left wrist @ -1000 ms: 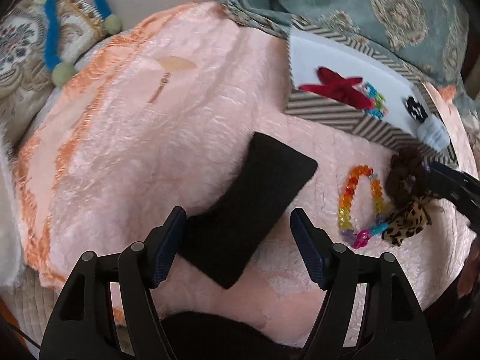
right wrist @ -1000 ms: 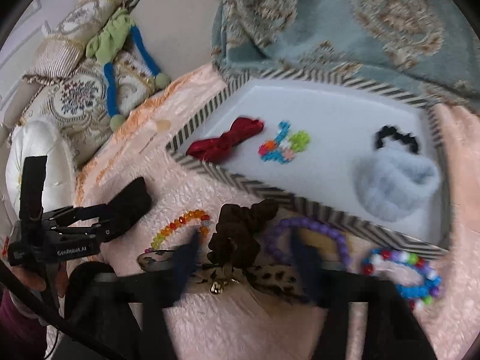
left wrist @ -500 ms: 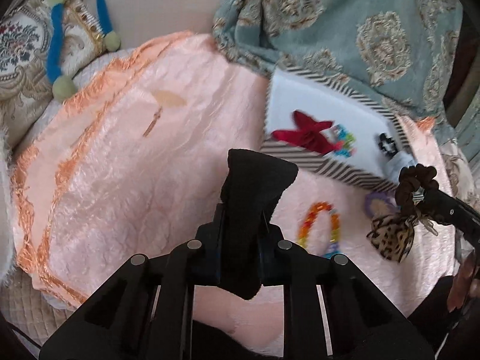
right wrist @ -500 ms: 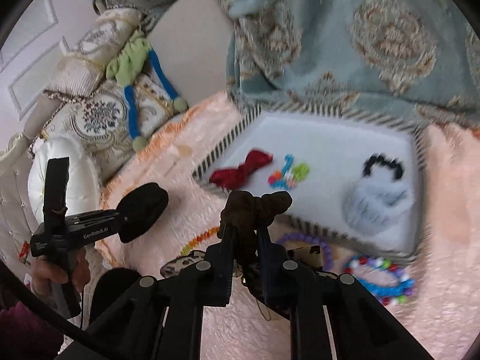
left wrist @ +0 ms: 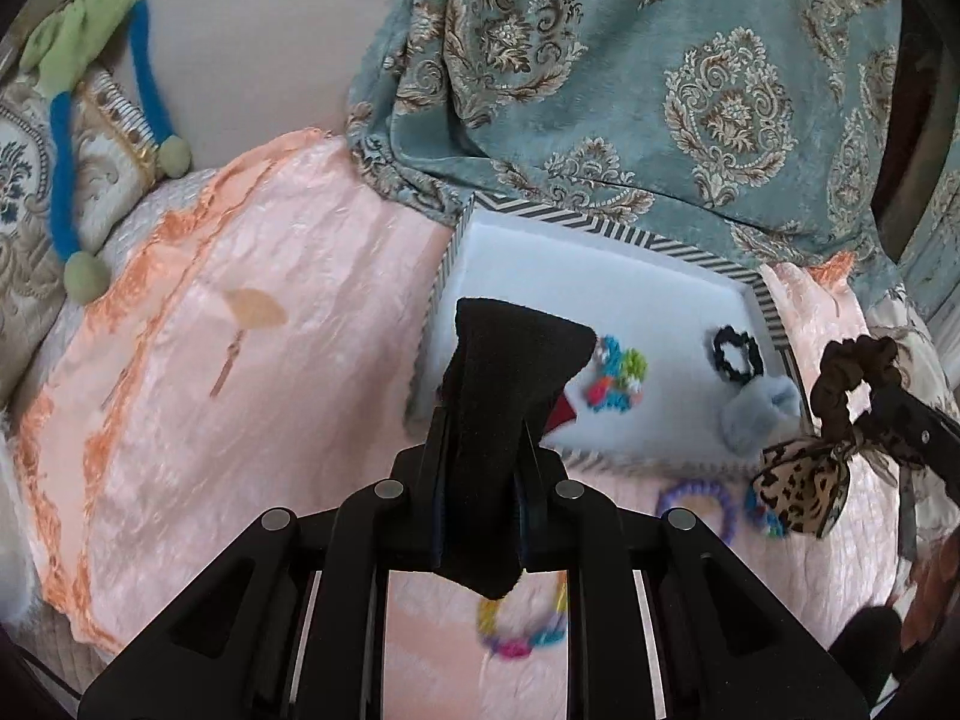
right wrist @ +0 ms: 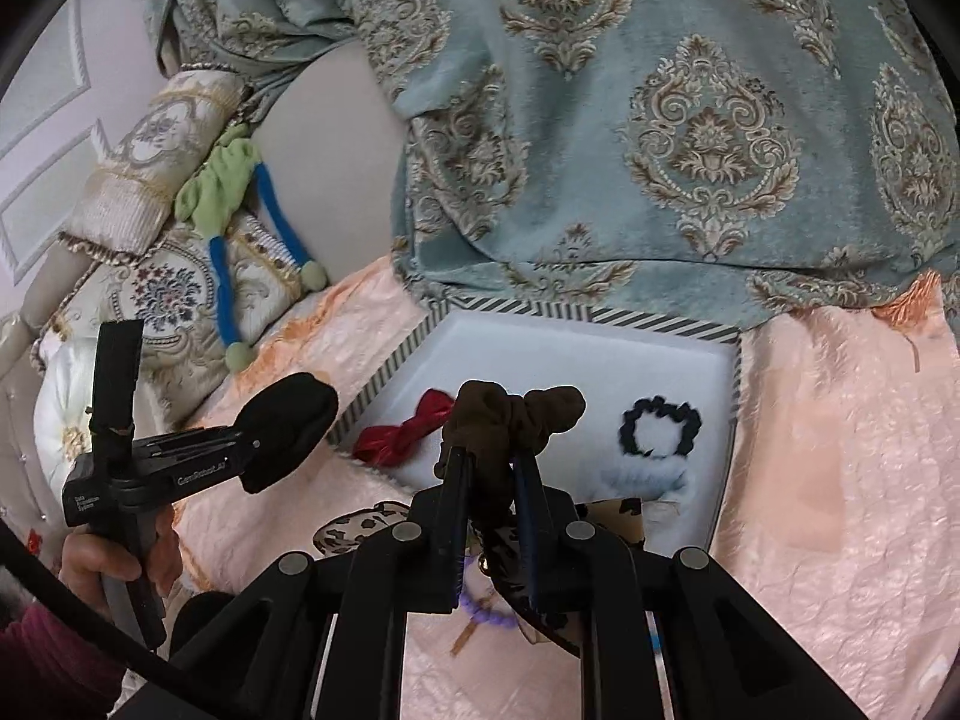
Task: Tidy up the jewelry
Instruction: 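Lower the black clip and leopard-bow scrunchie into the tray and open both tools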
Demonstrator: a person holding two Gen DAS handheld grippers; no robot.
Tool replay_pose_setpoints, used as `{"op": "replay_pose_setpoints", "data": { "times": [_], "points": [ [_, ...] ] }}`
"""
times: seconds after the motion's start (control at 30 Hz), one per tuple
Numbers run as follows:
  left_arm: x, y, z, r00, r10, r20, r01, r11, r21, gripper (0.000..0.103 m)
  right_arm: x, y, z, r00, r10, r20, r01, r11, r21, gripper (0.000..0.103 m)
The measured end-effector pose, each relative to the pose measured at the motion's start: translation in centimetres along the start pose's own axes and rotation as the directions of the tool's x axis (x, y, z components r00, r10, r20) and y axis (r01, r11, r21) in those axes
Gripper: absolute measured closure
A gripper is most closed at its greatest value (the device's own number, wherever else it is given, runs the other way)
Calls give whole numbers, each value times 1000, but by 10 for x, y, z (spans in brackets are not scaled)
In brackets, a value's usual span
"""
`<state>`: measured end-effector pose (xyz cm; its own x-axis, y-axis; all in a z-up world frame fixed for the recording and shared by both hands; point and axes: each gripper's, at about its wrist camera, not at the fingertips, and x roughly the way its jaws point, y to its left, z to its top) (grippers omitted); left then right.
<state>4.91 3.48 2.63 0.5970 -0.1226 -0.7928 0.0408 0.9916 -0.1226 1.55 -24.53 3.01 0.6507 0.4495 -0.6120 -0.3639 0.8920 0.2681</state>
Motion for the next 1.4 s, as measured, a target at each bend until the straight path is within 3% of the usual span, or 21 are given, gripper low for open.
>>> {"op": "replay_pose_setpoints", "data": {
  "times": [0.47, 0.7, 0.8, 0.87, 0.93, 1.0, 1.27, 1.33, 1.4],
  "points": [
    [84, -23, 62, 998, 49, -28, -47, 997, 58, 88, 99, -16, 46, 995, -36, -96, 36, 999, -11, 89],
    [130, -28, 76, 993, 48, -103, -44, 998, 48, 87, 156, -31, 52, 979, -67, -192, 67, 998, -6, 89],
    [144, -24, 73, 990, 53, -130, -52, 999, 17, 76, 174, -39, 48, 972, -98, -213, 100, 995, -1, 89],
    [149, -21, 71, 989, 62, -135, -62, 998, 4, 61, 181, -43, 46, 963, -128, -238, 130, 991, -6, 83],
    [147, -17, 68, 989, 50, -138, -52, 999, -12, 54, 178, -43, 43, 961, -156, -229, 155, 988, -23, 64],
    [140, -16, 65, 992, 43, -120, -44, 999, -9, 49, 164, -42, 40, 969, -154, -195, 153, 988, -24, 56],
    [90, -18, 46, 997, 65, -33, -65, 998, 7, 45, 105, -21, 29, 983, -140, -114, 137, 990, -40, 54],
    [71, -21, 37, 996, 90, 0, -90, 996, 16, 45, 87, -11, 21, 986, -146, -84, 142, 989, -43, 40],
    [52, -25, 27, 994, 108, 30, -108, 994, 26, 45, 70, -2, 12, 988, -148, -40, 146, 989, -38, 34]
  ]
}}
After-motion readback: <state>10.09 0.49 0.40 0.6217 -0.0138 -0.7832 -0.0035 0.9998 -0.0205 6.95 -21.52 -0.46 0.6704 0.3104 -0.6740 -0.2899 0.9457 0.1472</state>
